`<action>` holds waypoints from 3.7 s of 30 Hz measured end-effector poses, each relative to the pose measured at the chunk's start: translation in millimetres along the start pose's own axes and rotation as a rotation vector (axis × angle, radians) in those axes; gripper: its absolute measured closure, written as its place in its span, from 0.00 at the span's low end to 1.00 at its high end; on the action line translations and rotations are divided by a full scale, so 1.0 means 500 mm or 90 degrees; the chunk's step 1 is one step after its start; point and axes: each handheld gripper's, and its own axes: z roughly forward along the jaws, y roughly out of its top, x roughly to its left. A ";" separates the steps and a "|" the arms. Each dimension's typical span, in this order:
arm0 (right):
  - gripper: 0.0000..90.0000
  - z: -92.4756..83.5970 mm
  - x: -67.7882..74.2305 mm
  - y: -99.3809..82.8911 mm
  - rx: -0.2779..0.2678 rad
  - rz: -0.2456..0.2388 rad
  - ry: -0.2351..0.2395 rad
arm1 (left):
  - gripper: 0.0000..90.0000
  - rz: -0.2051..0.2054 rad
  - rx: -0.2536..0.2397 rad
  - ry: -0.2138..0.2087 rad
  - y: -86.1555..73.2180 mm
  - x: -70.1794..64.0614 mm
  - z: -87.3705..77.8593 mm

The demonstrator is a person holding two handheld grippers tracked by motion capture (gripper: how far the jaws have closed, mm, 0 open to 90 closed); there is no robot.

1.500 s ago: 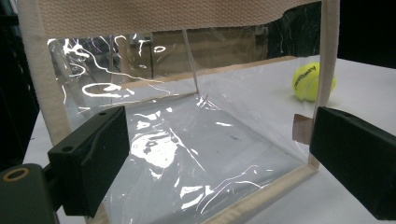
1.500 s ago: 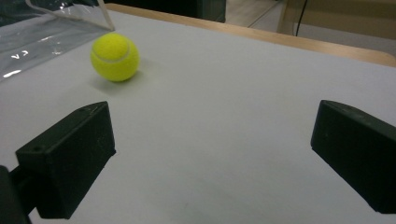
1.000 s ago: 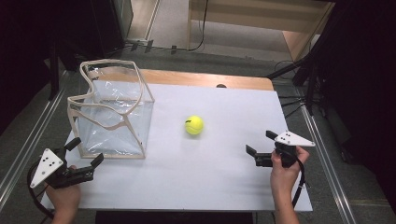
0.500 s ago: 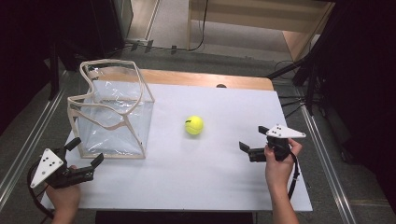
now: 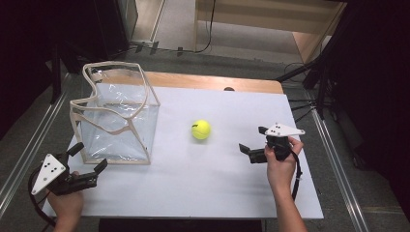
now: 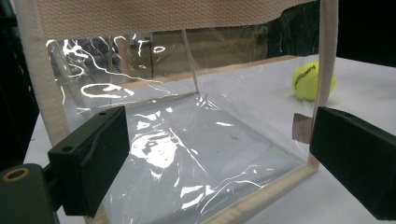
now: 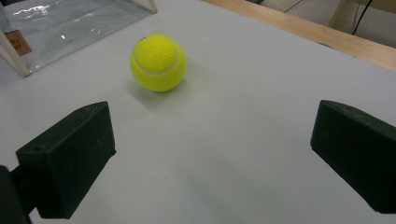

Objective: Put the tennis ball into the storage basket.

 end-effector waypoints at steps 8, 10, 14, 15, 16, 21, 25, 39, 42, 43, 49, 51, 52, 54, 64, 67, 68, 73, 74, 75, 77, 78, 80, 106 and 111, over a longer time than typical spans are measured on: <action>0.00 0.018 0.007 0.018 0.012 -0.011 0.013 | 0.06 0.000 0.002 0.000 0.000 0.000 -0.001; 0.00 0.022 0.008 0.022 0.019 -0.011 0.016 | 0.06 0.000 0.002 0.000 0.000 0.000 -0.001; 0.00 0.031 0.010 0.030 0.024 -0.015 0.020 | 0.06 -0.001 0.001 0.000 0.000 0.000 -0.001; 0.00 0.033 0.011 0.032 0.025 -0.016 0.021 | 0.06 0.000 0.002 0.000 0.000 0.000 -0.001; 0.00 0.035 0.012 0.035 0.025 -0.017 0.021 | 0.06 -0.001 0.001 0.000 0.000 0.001 -0.001; 0.00 0.046 0.014 0.046 0.034 -0.021 0.027 | 0.06 -0.001 0.001 0.000 0.000 0.001 -0.001; 0.00 0.057 0.017 0.054 0.041 -0.024 0.033 | 0.06 0.000 0.001 0.000 0.000 0.001 -0.001; 0.00 0.086 0.026 0.082 0.062 -0.042 0.046 | 0.06 0.000 0.001 -0.001 0.000 0.000 -0.001; 0.00 0.091 0.028 0.090 0.065 -0.044 0.049 | 0.06 -0.001 0.001 -0.001 0.000 0.000 -0.001; 0.00 0.093 0.028 0.093 0.063 -0.050 0.049 | 0.06 -0.001 0.001 -0.001 0.000 0.000 -0.001; 0.00 0.108 0.032 0.104 0.074 -0.055 0.053 | 0.06 -0.001 0.001 -0.001 0.000 0.001 -0.001; 0.00 0.112 0.034 0.106 0.079 -0.055 0.055 | 0.06 -0.001 0.001 -0.001 0.000 0.001 -0.001; 0.00 0.114 0.034 0.107 0.079 -0.055 0.057 | 0.06 -0.001 0.001 -0.001 0.000 0.001 -0.001; 0.00 0.117 0.035 0.109 0.084 -0.053 0.058 | 0.06 -0.001 0.001 -0.001 0.000 0.001 -0.001; 0.00 0.135 0.035 0.119 0.104 -0.056 0.061 | 0.06 -0.001 0.000 -0.001 0.000 0.001 -0.001; 0.00 0.142 0.035 0.123 0.110 -0.058 0.062 | 0.06 -0.001 0.001 -0.001 0.000 0.001 -0.001; 0.00 0.144 0.034 0.124 0.110 -0.061 0.062 | 0.06 -0.001 0.001 -0.001 0.000 0.001 -0.001; 0.00 0.152 0.035 0.130 0.121 -0.063 0.063 | 0.06 -0.001 0.001 -0.001 0.000 0.001 -0.001; 0.00 0.155 0.034 0.131 0.122 -0.065 0.064 | 0.06 -0.001 0.000 -0.002 0.000 0.001 -0.001; 0.00 0.157 0.034 0.132 0.123 -0.066 0.066 | 0.06 -0.001 0.001 -0.001 0.000 0.001 -0.001; 0.00 0.161 0.036 0.135 0.128 -0.066 0.068 | 0.06 -0.001 0.001 -0.002 0.000 0.001 -0.001; 0.00 0.163 0.036 0.136 0.130 -0.068 0.068 | 0.06 -0.001 -0.001 -0.003 0.000 0.001 -0.001; 0.00 0.168 0.038 0.138 0.136 -0.071 0.073 | 0.06 -0.001 -0.002 -0.003 0.000 0.001 -0.001; 0.00 0.215 0.046 0.168 0.192 -0.102 0.092 | 0.06 -0.001 -0.002 -0.003 0.000 0.001 0.000; 0.00 0.223 0.049 0.173 0.200 -0.104 0.095 | 0.06 -0.002 -0.002 -0.003 0.000 0.002 0.000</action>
